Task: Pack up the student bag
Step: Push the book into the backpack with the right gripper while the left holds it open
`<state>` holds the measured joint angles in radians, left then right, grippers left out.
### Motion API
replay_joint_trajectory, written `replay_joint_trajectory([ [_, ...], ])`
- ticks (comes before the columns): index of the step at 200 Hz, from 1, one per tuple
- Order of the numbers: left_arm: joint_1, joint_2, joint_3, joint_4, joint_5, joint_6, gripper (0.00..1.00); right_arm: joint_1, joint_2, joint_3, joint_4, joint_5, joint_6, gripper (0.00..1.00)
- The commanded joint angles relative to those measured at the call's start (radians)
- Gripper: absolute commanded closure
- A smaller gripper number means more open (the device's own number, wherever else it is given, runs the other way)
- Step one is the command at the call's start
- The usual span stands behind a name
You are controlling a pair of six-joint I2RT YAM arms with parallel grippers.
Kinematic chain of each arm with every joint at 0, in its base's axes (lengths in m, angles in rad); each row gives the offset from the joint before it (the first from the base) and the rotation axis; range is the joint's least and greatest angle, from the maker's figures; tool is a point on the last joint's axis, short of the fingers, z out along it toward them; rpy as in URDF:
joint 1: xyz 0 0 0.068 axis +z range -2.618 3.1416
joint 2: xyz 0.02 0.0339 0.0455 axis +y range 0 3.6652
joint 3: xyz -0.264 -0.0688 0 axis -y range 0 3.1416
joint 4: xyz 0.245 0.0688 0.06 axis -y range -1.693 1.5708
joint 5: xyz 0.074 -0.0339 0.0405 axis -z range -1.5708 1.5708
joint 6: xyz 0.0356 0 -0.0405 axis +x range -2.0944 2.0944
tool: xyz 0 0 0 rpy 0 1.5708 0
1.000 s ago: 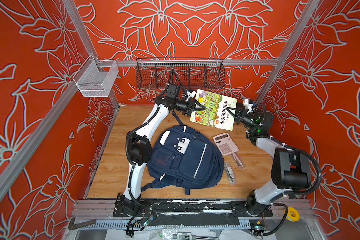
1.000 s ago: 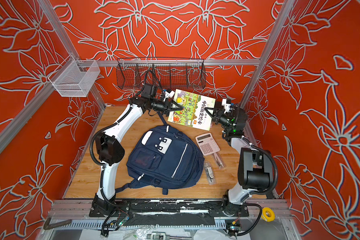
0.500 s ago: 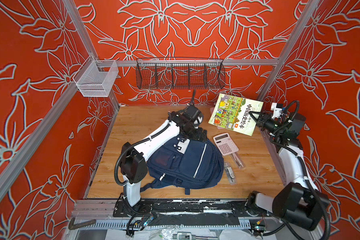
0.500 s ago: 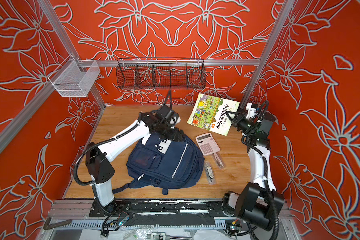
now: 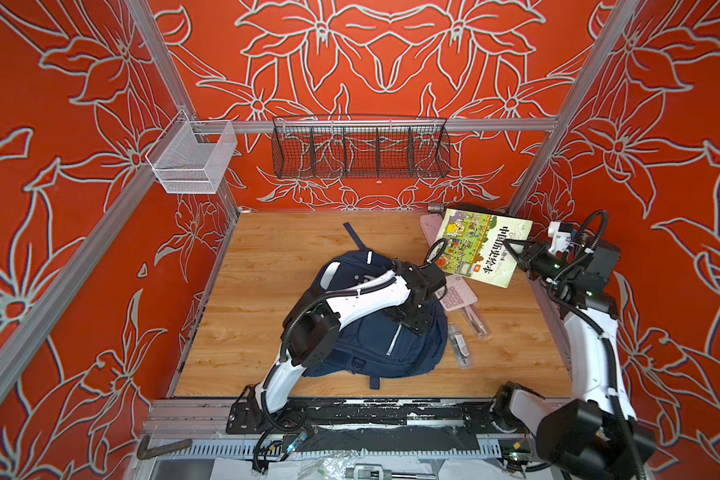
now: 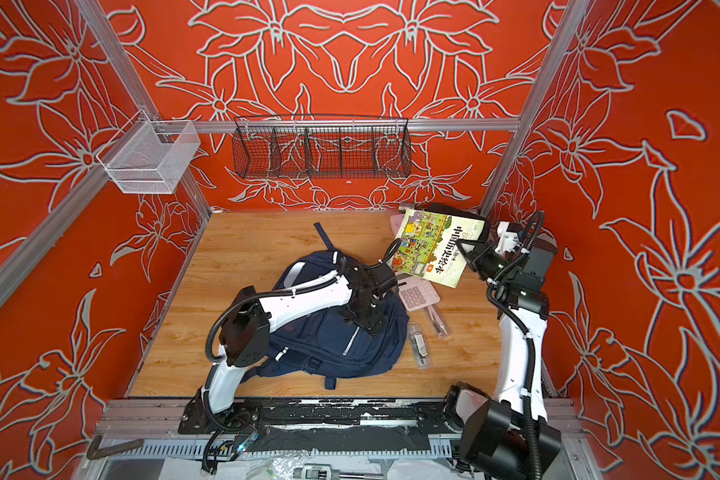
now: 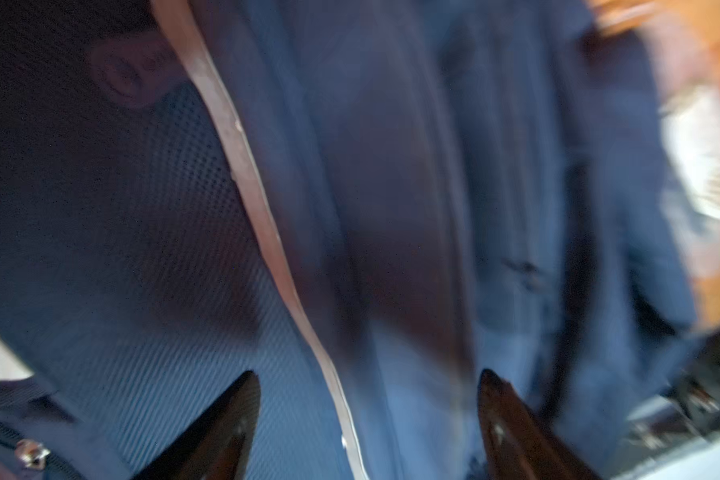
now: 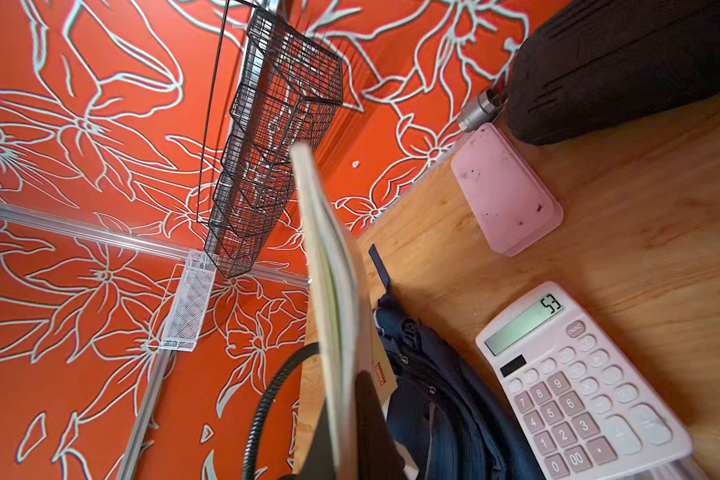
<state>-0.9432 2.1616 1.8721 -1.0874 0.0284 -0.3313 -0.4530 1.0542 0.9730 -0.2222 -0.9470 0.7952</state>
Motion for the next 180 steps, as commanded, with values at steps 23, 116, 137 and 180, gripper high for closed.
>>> replay_joint_trajectory([
  [23, 0.013, 0.064, 0.037, -0.075, -0.051, -0.016, 0.78, -0.007, -0.030, 0.021, -0.073, 0.021, -0.050, 1.00],
  [116, 0.472, -0.437, -0.108, 0.135, 0.293, 0.068, 1.00, 0.056, -0.037, -0.048, -0.186, 0.051, -0.085, 1.00],
  [137, 0.495, -0.411, -0.008, 0.097, 0.317, 0.126, 1.00, 0.220, 0.001, -0.063, -0.153, 0.092, -0.053, 1.00],
  [180, 0.515, -0.354, 0.153, 0.025, 0.379, 0.226, 1.00, 0.471, 0.155, -0.102, 0.177, 0.156, 0.144, 1.00],
])
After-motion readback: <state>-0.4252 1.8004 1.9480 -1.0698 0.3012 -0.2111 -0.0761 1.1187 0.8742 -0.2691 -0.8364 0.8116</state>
